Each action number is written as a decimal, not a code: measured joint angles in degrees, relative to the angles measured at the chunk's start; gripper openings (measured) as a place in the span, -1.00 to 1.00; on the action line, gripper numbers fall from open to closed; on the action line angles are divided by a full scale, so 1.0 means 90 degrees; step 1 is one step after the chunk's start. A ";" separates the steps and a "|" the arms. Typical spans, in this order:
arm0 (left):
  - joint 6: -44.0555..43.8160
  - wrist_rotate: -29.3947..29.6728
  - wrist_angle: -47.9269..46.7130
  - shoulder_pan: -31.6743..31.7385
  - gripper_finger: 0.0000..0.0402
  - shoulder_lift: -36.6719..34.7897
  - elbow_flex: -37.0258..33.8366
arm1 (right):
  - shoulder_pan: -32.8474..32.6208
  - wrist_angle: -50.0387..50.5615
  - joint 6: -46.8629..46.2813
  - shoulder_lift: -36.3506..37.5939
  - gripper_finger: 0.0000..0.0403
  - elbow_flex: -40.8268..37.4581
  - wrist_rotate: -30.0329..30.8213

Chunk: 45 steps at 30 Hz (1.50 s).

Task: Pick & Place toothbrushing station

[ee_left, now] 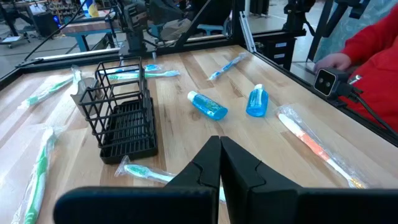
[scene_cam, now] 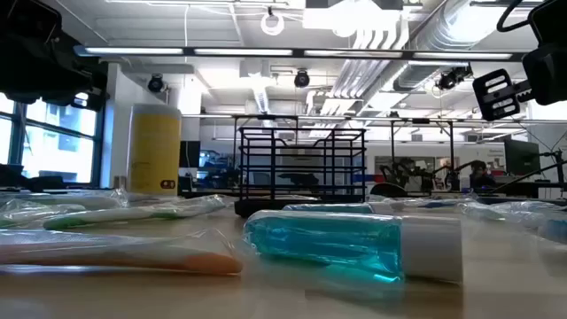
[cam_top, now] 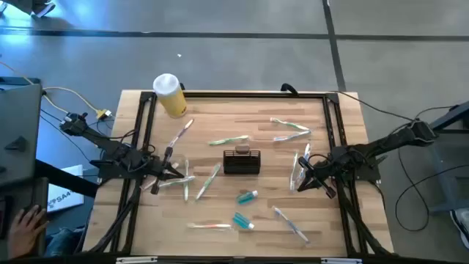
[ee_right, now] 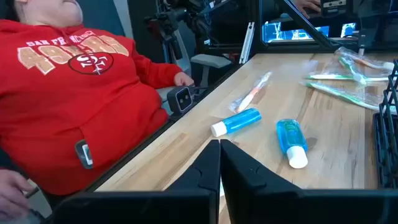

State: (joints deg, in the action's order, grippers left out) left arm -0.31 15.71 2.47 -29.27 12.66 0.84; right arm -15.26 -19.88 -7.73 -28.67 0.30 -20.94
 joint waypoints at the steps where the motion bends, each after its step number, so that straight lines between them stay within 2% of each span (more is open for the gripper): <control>1: 0.0000 0.0000 -0.0001 0.0001 -1.00 0.0001 0.0000 | 0.0001 -0.0002 0.0000 -0.0001 -0.99 0.0000 -0.0001; 23: 0.0342 0.0002 0.0004 0.0001 -1.00 0.0001 -0.0001 | -0.0001 -0.0001 0.0022 -0.0001 -0.99 0.0001 0.0023; 25: 0.0387 0.0001 0.0038 0.0000 -1.00 0.0000 0.0000 | 0.0001 -0.0006 0.0049 -0.0002 -0.99 0.0000 0.0247; 27: 0.0891 0.0058 0.0351 0.0001 -1.00 0.0003 -0.0002 | -0.0001 -0.0090 0.0146 -0.0002 -0.99 0.0000 0.0652; 30: 0.1593 0.0606 0.0589 0.0004 -1.00 -0.0001 -0.0001 | -0.0001 -0.0142 0.0198 -0.0001 -0.99 0.0000 0.1190; 32: 0.1723 0.1367 0.0688 0.0001 -1.00 0.0003 -0.0002 | -0.0001 -0.0138 0.0186 -0.0002 -0.99 0.0001 0.1549; 36: 0.1444 0.3140 0.0772 0.0006 -1.00 0.0001 -0.0002 | -0.0001 -0.0185 0.0168 -0.0002 -0.99 0.0000 0.2629; 38: 0.1087 0.3732 0.0762 0.0006 -1.00 0.0001 -0.0002 | 0.0001 -0.0204 0.0013 0.0000 -0.99 0.0002 0.3303; 42: 0.0668 0.4036 0.0692 0.0006 -1.00 -0.0001 -0.0002 | 0.0001 -0.0204 -0.0165 0.0000 -0.99 0.0002 0.4440; 45: 0.0677 0.4003 0.0427 0.0001 -1.00 0.0001 -0.0002 | 0.0001 -0.0204 -0.0165 0.0000 -0.99 0.0000 0.4747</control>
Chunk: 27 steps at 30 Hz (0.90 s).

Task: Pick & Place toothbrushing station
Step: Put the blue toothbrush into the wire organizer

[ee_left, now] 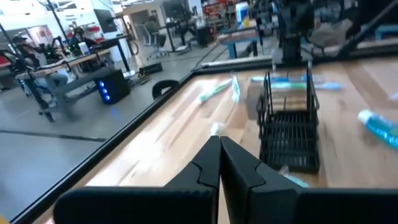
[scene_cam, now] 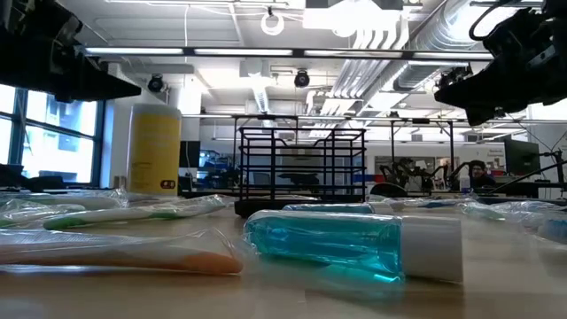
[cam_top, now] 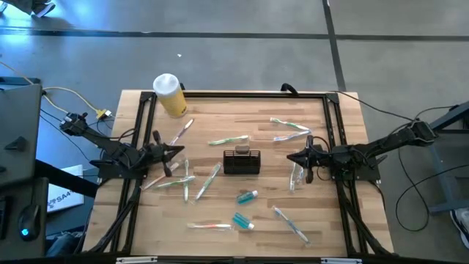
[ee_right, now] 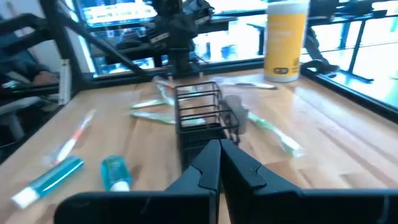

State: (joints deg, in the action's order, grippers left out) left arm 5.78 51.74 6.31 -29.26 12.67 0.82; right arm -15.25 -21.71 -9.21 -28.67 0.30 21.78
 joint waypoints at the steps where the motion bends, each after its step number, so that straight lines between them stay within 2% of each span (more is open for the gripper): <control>1: -0.0004 -0.0015 -0.0093 0.0000 -1.00 0.0000 0.0000 | -0.0002 0.0000 0.0000 0.0000 -0.99 0.0000 0.0024; 4: -0.0091 -0.0021 -0.0295 0.0000 -1.00 0.0000 0.0000 | 0.0000 -0.0007 -0.0011 0.0000 -0.99 0.0000 0.0030; 8: -0.1153 -0.0260 -0.0393 0.0000 -1.00 0.0000 0.0000 | -0.0002 -0.0018 -0.0012 -0.0002 -0.99 0.0000 -0.0224; 17: -0.1144 -0.0706 -0.0365 0.0002 -1.00 0.0000 0.0000 | -0.0002 -0.0710 0.0065 0.0000 -0.99 0.0050 -0.0439; 23: -0.0987 -0.0684 -0.0370 0.0002 -1.00 0.0000 0.0000 | 0.0000 -0.0407 0.0517 -0.0008 -0.99 0.0584 -0.0447; 27: -0.1010 -0.0735 -0.0290 0.0002 -1.00 0.0000 0.0000 | -0.0002 0.0591 0.0537 -0.0195 -0.99 0.1204 -0.0392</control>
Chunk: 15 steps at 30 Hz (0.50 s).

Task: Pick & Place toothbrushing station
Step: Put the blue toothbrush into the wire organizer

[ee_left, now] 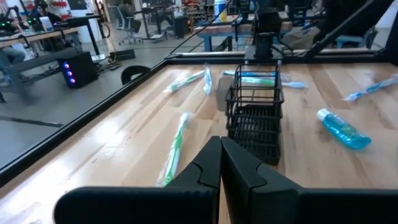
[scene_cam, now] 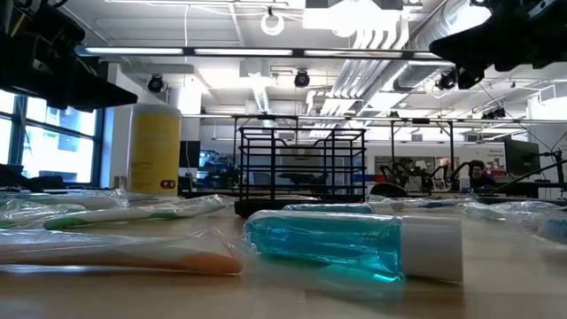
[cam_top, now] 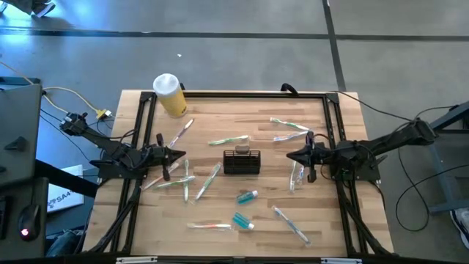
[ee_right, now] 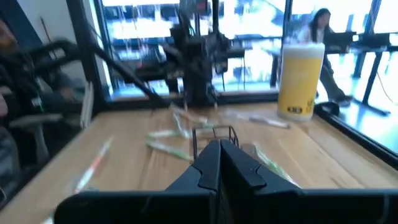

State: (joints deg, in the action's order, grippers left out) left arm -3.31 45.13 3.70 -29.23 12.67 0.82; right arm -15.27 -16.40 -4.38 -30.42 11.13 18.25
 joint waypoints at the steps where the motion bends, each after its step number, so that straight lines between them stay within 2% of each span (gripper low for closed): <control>1: -0.0002 -0.0048 0.0046 0.0000 -1.00 -0.0001 0.0000 | 0.0000 0.0291 -0.0070 -0.0048 -0.99 0.0170 0.0031; 9: 0.0002 -0.0071 0.0351 -0.0002 -1.00 -0.0002 0.0000 | 0.0002 0.2435 -0.0983 -0.0777 -0.99 0.1717 0.0769; 15: 0.0003 -0.0070 0.0340 -0.0002 -1.00 0.0000 0.0001 | 0.0021 0.4060 -0.1419 -0.1336 -0.97 0.2722 0.0941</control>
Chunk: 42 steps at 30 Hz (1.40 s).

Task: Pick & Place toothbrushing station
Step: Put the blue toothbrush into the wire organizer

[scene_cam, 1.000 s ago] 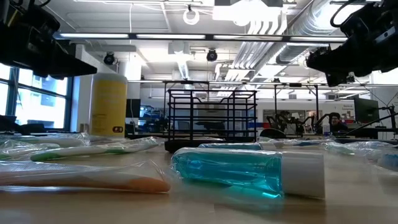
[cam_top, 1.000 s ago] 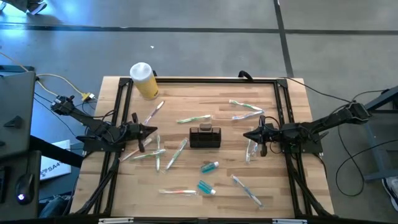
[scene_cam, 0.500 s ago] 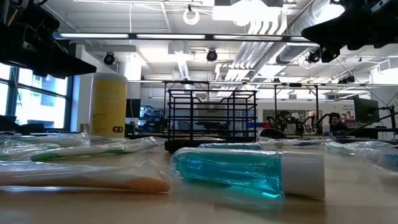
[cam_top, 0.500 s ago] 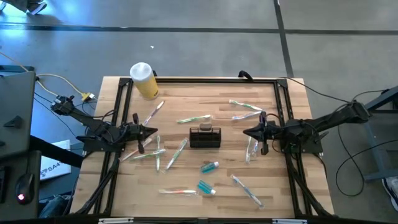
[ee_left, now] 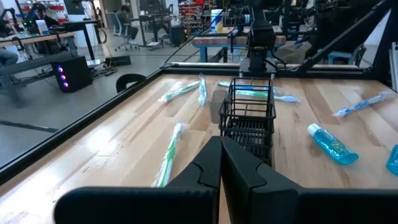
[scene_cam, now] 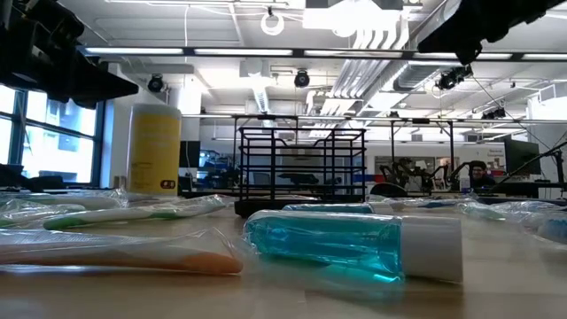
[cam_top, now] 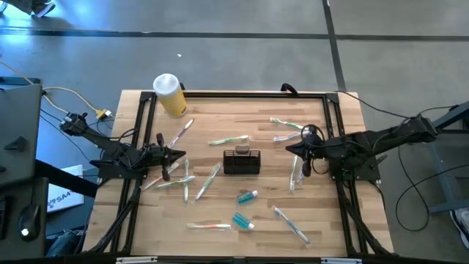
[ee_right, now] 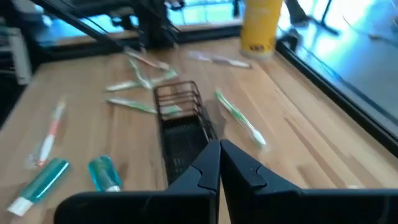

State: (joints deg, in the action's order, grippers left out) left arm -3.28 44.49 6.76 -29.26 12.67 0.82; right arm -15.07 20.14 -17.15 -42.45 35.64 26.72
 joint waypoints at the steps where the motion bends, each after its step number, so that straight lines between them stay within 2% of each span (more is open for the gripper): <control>1: 0.0001 0.0002 0.0003 0.0002 -1.00 0.0000 -0.0001 | 0.0024 0.0273 -0.0191 -0.0104 -0.95 0.0152 0.0059; 5: 0.0001 0.0004 0.0002 0.0001 -1.00 -0.0002 -0.0001 | 0.0158 0.1049 -0.0623 -0.0584 -0.74 0.0608 0.0093; 9: 0.0052 0.0010 0.0002 0.0001 -1.00 0.0000 -0.0001 | 0.0299 0.1111 -0.0528 -0.1015 -0.41 0.0795 -0.0124; 11: 0.0052 0.0024 0.0004 0.0000 -1.00 0.0000 0.0001 | 0.0338 0.0981 -0.0118 -0.1232 -0.24 0.0839 -0.0469; 15: 0.0052 0.0021 0.0005 0.0002 -1.00 -0.0002 -0.0001 | 0.0185 0.0339 0.1435 -0.1687 -0.04 0.0845 -0.1476; 17: 0.0052 0.0021 0.0002 0.0000 -1.00 0.0000 -0.0001 | 0.0003 -0.0055 0.1867 -0.1881 0.00 0.0845 -0.1640; 19: 0.0052 0.0021 0.0002 0.0000 -1.00 -0.0002 -0.0001 | -0.0112 -0.0335 0.1914 -0.2032 0.01 0.0845 -0.1510; 24: 0.0052 0.0019 -0.0007 0.0002 -1.00 0.0000 -0.0001 | -0.0068 -0.0446 0.0897 -0.2179 0.01 0.0849 0.0118; 26: 0.0052 0.0019 -0.0007 0.0000 -1.00 0.0000 -0.0001 | 0.0072 -0.0388 0.0662 -0.2179 0.01 0.0850 0.0384; 31: 0.0052 0.0019 -0.0063 0.0000 -1.00 -0.0001 -0.0001 | 0.0385 -0.0229 0.0449 -0.2179 0.01 0.0848 0.0050; 35: 0.0084 0.0016 -0.0102 0.0002 -1.00 0.0000 -0.0001 | 0.0526 -0.0335 0.1025 -0.2205 0.01 0.0848 -0.0025; 42: 0.0218 -0.0003 -0.0101 0.0000 -1.00 -0.0002 -0.0001 | 0.0538 -0.0801 0.0486 -0.2305 0.01 0.0848 -0.0660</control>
State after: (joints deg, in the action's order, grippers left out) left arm -1.32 44.47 5.85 -29.26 12.65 0.82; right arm -10.23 12.93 -12.78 -63.20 43.27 20.78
